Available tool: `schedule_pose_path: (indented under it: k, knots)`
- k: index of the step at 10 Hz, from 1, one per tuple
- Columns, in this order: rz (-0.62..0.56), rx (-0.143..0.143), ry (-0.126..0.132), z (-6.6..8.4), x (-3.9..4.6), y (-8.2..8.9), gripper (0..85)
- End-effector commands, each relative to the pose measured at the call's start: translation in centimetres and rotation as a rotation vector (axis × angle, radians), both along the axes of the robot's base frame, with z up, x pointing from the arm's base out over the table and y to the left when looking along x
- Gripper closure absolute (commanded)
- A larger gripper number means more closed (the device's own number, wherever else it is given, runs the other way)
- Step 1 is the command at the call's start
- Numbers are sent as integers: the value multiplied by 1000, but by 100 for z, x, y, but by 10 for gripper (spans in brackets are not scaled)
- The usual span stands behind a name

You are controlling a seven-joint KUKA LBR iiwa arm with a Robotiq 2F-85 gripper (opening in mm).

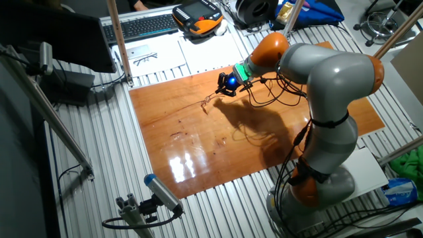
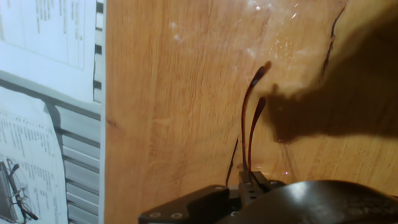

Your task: Unfold the leg of the glasses (with one hand)

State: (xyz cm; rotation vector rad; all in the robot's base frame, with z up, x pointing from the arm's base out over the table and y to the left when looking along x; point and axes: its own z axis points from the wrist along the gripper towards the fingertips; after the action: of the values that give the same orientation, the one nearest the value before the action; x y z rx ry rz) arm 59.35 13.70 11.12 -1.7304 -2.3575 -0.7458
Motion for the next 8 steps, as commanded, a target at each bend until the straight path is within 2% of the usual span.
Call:
schedule_pose_path:
  k: [1,4,6,8]
  knots:
    - [6,-3,3,-3,1,-1,850]
    - [27,-17,9,-5,13,-19,850]
    - [51,-48,24,22,37,-55,850]
    - [70,-74,25,14,42,-83,850]
